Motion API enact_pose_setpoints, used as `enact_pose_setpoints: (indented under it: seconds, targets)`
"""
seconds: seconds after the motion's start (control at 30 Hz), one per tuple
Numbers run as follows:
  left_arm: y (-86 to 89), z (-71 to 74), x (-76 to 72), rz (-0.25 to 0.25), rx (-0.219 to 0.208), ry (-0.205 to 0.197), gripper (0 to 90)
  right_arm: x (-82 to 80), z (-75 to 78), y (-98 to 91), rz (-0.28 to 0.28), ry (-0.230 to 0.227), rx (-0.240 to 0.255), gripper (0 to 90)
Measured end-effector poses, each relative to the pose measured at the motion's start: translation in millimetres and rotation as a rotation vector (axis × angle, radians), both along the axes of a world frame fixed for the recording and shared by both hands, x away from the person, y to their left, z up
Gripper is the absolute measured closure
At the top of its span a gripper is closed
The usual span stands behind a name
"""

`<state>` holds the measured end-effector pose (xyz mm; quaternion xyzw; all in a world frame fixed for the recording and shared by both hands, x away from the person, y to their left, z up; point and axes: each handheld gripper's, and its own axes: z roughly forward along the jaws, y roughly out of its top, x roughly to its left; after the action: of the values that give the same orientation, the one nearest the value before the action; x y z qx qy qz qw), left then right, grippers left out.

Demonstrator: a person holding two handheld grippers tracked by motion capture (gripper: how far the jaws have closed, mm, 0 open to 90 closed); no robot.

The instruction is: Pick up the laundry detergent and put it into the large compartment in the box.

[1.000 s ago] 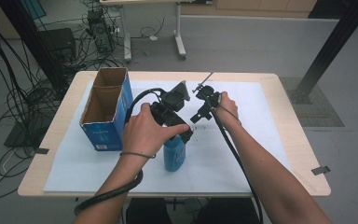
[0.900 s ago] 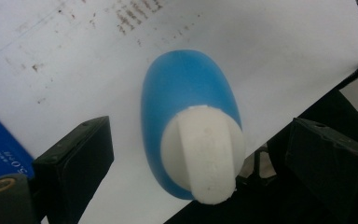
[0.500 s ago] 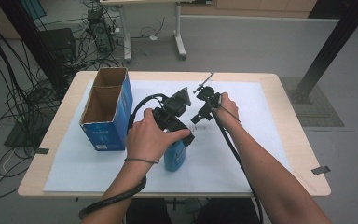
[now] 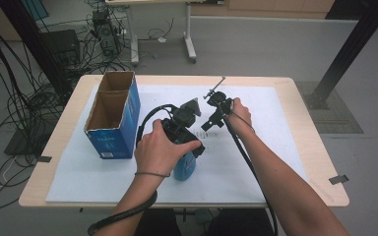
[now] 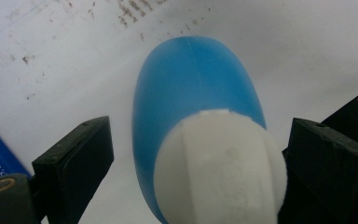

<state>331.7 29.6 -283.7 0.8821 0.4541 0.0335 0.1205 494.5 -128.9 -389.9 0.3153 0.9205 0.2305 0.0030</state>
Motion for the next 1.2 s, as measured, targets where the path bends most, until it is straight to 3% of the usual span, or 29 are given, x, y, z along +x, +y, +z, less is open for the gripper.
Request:
enact_pose_setpoints:
  seconds: [1.07, 1.2]
  targets:
    - [1.5, 0.4, -2.7, 0.009, 0.005, -0.015, 8.1, -0.7, 1.0, 1.3, 0.002, -0.008, -0.004, 4.2]
    - [2.9, 2.2, -2.3, 0.01, -0.015, -0.01, 8.1, -0.9, 1.4, 0.7, 0.002, -0.006, -0.004, 4.2]
